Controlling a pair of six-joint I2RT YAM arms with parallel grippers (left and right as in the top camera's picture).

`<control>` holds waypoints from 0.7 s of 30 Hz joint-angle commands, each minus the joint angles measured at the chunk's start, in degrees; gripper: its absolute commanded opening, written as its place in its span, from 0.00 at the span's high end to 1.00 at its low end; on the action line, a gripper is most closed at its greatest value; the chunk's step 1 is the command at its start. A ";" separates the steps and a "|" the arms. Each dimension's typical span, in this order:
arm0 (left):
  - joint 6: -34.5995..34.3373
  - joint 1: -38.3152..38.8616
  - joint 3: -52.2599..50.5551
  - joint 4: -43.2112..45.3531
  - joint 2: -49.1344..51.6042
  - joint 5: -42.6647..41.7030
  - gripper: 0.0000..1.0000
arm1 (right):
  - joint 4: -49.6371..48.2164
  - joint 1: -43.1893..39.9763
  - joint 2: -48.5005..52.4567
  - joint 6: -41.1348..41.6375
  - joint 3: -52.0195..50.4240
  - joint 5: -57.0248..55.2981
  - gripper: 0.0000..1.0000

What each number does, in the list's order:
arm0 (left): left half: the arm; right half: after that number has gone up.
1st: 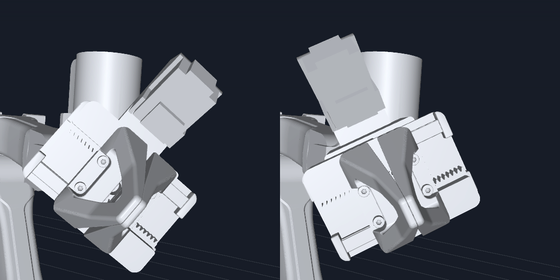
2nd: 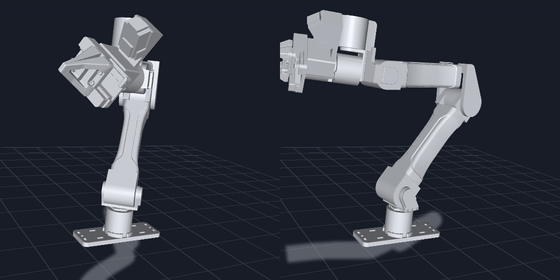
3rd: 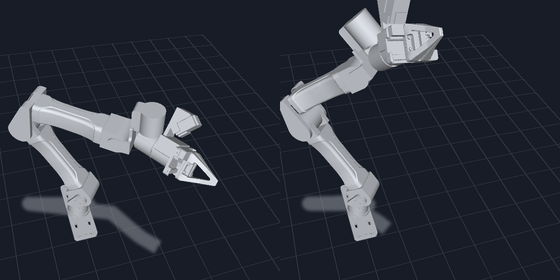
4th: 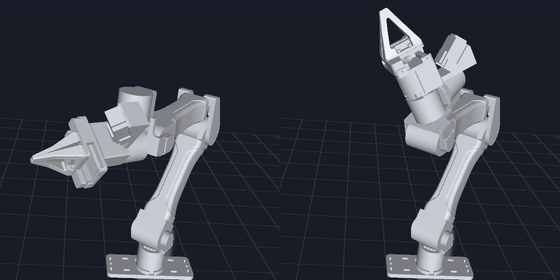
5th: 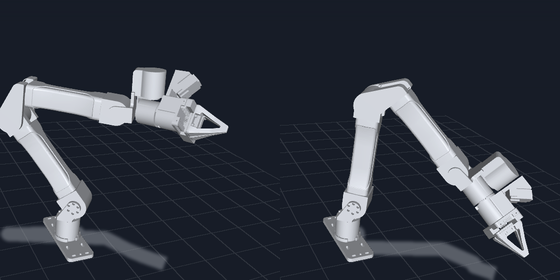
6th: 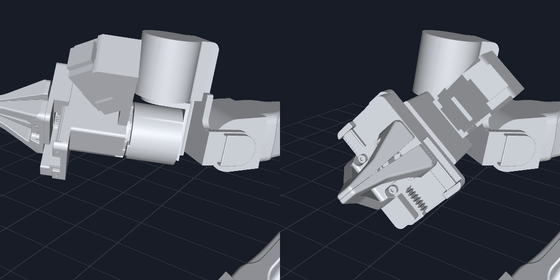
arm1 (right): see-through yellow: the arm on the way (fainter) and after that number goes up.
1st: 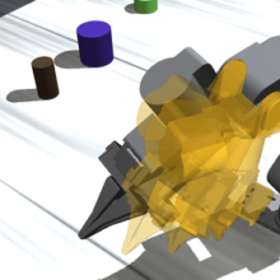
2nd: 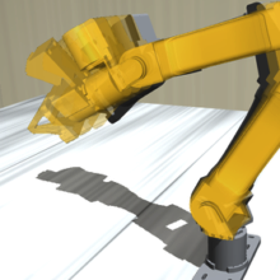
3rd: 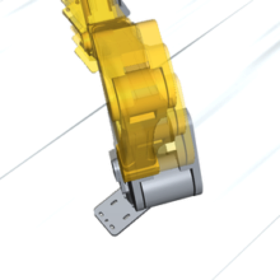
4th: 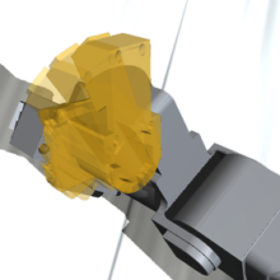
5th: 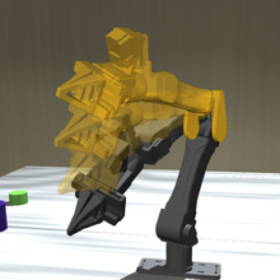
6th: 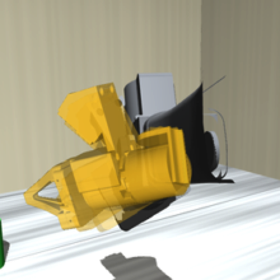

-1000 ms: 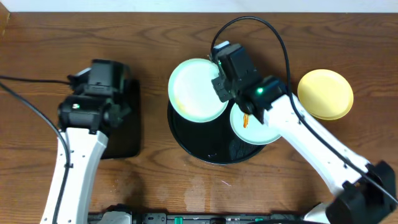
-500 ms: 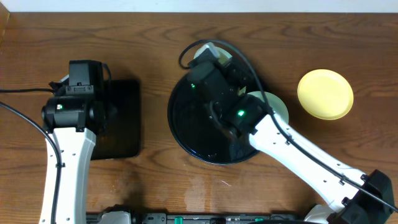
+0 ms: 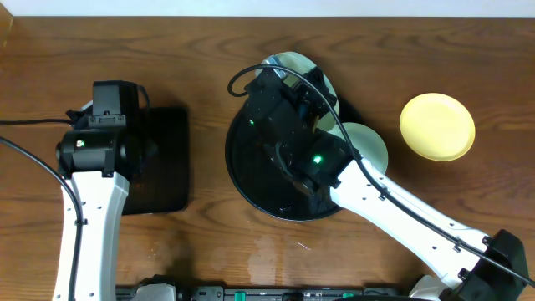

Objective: Clean dirty plates on tray and stack at the side
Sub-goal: 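Lift the pale green plate off the round tray with the right gripper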

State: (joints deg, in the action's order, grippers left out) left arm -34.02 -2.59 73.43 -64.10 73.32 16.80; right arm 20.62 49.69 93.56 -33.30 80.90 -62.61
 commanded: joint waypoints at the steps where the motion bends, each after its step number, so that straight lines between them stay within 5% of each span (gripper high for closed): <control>1: 0.76 -0.24 -0.57 -0.07 0.02 0.37 0.92 | -0.02 0.22 -1.53 2.21 0.90 -2.25 0.99; 7: 0.76 -0.24 -0.57 -0.07 0.04 0.37 0.92 | 6.05 -1.55 -1.53 21.99 0.90 0.52 0.99; 13: 0.79 -0.24 -0.57 -0.09 0.04 0.37 0.92 | 18.01 -10.69 -1.53 45.90 0.90 33.44 0.99; 21: 0.76 -0.24 -0.79 0.02 0.02 0.37 0.92 | 20.59 -32.44 -1.53 46.80 0.90 77.02 0.99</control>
State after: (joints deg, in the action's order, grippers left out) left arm -34.04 -2.57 73.25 -64.10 73.32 16.64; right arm 40.32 24.03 93.56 10.52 81.03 -8.34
